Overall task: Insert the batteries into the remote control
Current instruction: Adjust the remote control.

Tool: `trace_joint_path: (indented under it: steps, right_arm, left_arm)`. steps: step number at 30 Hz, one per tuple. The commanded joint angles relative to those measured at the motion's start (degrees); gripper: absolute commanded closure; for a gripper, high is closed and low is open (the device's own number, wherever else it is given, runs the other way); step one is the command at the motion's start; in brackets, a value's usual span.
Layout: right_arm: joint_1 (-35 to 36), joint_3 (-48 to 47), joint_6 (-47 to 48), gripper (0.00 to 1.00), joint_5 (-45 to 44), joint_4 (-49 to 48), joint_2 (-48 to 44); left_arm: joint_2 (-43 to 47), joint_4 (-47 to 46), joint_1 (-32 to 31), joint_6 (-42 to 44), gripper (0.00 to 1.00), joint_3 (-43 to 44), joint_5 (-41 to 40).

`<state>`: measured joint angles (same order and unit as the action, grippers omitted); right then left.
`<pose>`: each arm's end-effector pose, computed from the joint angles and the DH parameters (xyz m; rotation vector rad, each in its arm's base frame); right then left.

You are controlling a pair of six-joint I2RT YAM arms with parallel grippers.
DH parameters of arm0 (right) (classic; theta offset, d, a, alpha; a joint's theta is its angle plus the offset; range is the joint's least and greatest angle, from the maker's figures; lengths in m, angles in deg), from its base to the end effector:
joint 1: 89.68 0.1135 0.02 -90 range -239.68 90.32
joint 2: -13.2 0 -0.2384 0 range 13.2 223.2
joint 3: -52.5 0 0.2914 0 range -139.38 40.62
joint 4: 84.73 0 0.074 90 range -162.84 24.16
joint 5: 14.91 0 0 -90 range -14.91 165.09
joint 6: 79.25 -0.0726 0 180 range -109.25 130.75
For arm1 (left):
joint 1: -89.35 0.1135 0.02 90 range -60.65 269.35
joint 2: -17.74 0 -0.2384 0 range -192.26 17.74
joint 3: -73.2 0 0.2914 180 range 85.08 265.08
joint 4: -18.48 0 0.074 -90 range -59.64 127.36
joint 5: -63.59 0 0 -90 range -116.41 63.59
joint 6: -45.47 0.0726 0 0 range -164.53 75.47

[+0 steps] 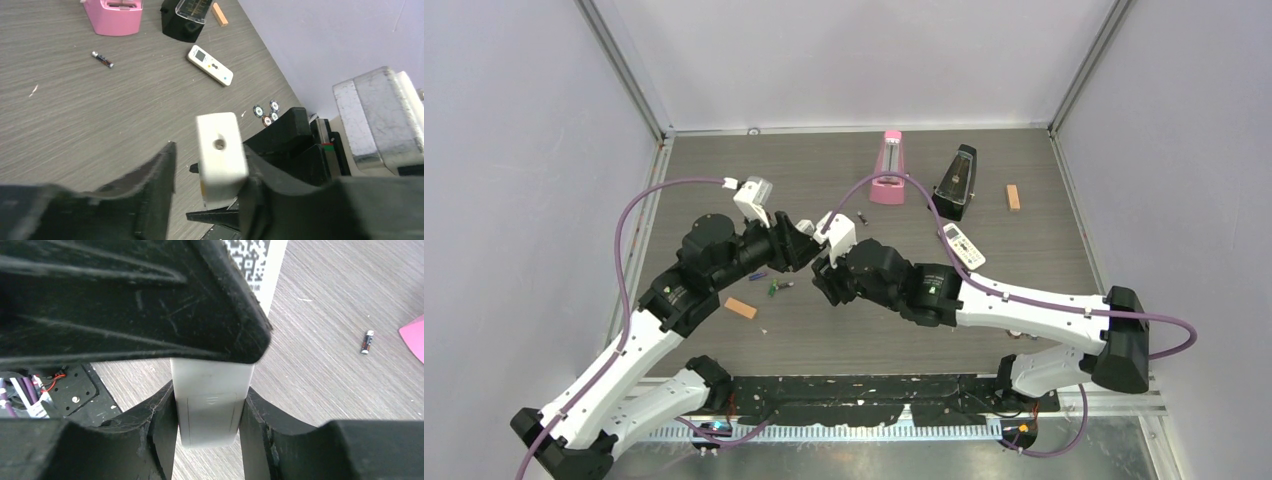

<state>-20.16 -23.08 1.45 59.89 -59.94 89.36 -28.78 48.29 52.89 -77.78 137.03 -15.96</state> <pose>0.1524 0.3536 0.2803 -0.8759 1.8542 0.6099 0.2142 -0.1747 0.3417 0.1929 1.8978 -1.0154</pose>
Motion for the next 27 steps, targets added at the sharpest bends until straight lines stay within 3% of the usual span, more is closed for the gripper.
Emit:
trace_joint_path:
  steps: [1, 3, 6, 8, 15, 18, 27]
  right_arm:
    - [0.7, -4.2, 2.4, 0.86, -4.3, -1.4, 0.1]
    - [0.7, -4.4, 2.8, 0.86, -4.2, -1.3, 0.3]
    - [0.7, -4.5, 2.8, 0.82, -4.1, -1.2, 0.6]
    - [0.7, -4.2, 2.0, 0.74, -3.7, -1.3, 0.2]
    - [0.1, 2.6, -5.1, 0.20, 2.1, -5.9, -6.6]
    - [-0.1, 6.4, -9.9, 0.03, 4.4, -9.1, -10.1]
    - [-0.1, 14.1, -35.3, 0.02, 4.3, -17.7, -19.1]
  left_arm:
    - [0.2, 0.8, 0.3, -2.1, 0.60, 0.0, -0.8]
    - [0.0, 1.3, 0.2, -3.2, 0.66, 0.0, 0.4]
    - [-0.3, 1.1, 0.2, -4.3, 0.85, -0.2, 3.3]
    - [-0.3, 1.0, 0.2, -4.5, 0.99, -0.1, 3.8]
    - [2.4, -2.0, 0.4, -6.1, 1.00, -1.5, 3.2]
    - [3.2, -2.9, 1.4, -8.1, 1.00, -2.6, 3.2]
    - [9.5, -10.0, 2.8, -17.3, 1.00, -5.9, 5.4]
